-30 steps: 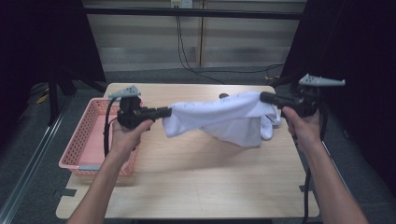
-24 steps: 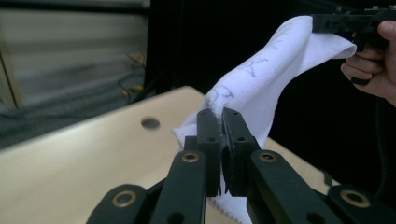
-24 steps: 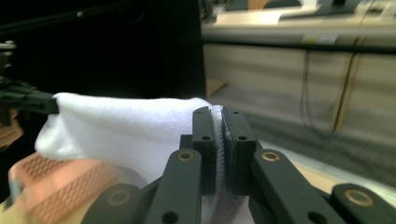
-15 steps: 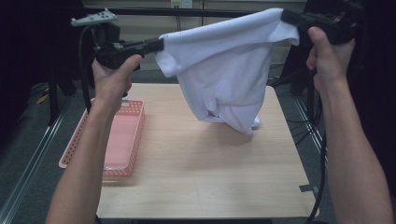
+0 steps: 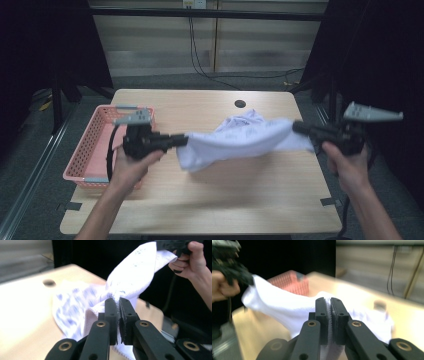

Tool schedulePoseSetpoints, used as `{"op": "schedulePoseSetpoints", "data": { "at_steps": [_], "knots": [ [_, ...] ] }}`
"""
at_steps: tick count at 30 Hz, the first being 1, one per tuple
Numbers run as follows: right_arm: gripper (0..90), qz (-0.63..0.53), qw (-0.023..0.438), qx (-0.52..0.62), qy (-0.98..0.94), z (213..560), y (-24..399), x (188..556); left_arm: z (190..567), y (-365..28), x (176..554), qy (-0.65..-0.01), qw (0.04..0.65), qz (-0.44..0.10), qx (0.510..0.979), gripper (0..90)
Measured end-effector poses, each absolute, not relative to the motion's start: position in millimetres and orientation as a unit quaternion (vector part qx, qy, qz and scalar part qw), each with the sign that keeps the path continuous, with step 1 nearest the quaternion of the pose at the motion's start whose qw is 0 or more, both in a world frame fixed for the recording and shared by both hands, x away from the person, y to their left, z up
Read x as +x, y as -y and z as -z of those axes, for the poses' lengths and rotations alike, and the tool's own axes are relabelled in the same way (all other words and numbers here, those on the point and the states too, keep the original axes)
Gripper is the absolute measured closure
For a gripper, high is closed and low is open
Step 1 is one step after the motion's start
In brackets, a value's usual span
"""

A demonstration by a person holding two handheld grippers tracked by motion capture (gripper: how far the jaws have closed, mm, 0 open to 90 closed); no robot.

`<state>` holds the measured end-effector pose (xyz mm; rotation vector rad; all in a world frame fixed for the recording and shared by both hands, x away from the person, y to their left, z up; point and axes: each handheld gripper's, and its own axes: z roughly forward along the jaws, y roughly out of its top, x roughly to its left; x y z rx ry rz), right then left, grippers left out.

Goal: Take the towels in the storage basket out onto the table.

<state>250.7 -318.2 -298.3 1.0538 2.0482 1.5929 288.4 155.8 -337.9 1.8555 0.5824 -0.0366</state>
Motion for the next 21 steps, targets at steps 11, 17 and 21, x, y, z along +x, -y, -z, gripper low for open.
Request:
{"op": "schedulePoseSetpoints", "data": {
  "at_steps": [11, 17, 21],
  "knots": [
    [70.1, -0.496, 0.067, 0.413, -0.761, 430.3, 320.8, 139.3, 441.9, -167.2, 205.2, -0.247, 0.495, 0.123, 0.824, 74.1],
    [56.4, -0.481, 0.103, 0.424, -0.760, 438.8, 325.3, 155.5, 454.5, -167.1, 237.1, -0.290, 0.484, 0.089, 0.821, 67.7],
    [53.5, -0.462, 0.103, 0.427, -0.770, 451.9, 321.0, 189.9, 468.5, -148.1, 267.9, -0.298, 0.459, 0.079, 0.833, 68.8]
  ]
}}
